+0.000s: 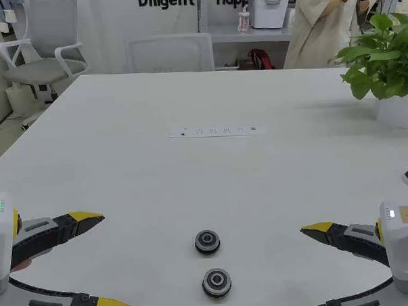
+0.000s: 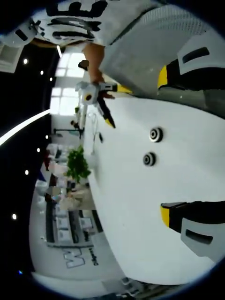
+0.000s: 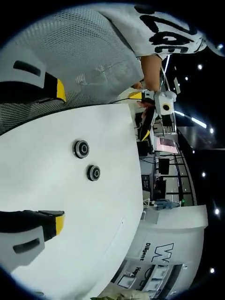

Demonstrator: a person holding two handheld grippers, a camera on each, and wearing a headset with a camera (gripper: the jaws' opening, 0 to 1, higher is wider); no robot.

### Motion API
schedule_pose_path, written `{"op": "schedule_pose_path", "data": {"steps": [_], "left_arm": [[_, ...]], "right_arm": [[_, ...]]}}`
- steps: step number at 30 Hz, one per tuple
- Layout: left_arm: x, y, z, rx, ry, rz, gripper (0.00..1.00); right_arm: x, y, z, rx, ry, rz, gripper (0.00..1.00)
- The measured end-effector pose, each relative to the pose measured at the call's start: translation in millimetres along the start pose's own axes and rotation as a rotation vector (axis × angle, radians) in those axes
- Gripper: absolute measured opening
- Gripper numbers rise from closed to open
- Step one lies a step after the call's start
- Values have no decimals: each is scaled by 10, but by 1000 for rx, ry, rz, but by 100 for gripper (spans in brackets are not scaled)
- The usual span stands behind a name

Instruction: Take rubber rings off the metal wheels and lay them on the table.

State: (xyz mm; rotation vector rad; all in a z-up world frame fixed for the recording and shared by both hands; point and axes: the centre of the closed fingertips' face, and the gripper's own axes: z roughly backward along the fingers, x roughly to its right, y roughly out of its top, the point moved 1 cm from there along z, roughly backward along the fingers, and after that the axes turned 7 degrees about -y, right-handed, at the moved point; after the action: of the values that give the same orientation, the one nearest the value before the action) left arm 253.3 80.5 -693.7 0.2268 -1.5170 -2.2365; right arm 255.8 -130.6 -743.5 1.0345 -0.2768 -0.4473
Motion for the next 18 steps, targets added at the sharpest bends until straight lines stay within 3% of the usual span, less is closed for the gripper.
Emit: {"op": "schedule_pose_path", "data": {"steps": [18], "left_arm": [[15,-30,38,1,14,10,100]], "right_arm": [[-2,3,-15,0,9,-1,89]]}}
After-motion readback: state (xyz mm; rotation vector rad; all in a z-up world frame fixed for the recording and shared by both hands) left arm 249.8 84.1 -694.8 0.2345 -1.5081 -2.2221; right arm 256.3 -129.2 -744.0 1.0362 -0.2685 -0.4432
